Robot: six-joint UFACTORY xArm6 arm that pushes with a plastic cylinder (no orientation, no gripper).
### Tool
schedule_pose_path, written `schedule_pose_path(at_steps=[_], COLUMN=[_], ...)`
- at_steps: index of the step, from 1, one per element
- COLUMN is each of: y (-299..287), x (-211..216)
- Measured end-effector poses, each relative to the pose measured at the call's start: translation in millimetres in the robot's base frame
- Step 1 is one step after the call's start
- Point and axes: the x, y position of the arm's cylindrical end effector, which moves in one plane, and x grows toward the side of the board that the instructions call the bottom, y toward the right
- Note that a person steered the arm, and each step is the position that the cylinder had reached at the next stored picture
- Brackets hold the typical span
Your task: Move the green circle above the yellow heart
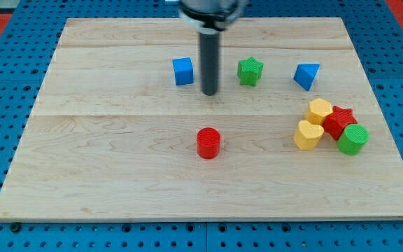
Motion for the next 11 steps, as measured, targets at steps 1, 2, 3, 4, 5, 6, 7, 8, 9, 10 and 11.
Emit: schedule_pose_path(at_steps=[1, 2, 3, 4, 5, 6, 7, 8, 9, 10, 11], y=[5.6, 56.2, 175.9, 296.6, 282.3, 205.8, 156.1, 104.0, 64.0, 113.0, 124.7], x=[57.0, 131.8, 168.3, 135.5, 115.7, 121.6, 114.1, 73.8, 35.2, 33.9, -2.0])
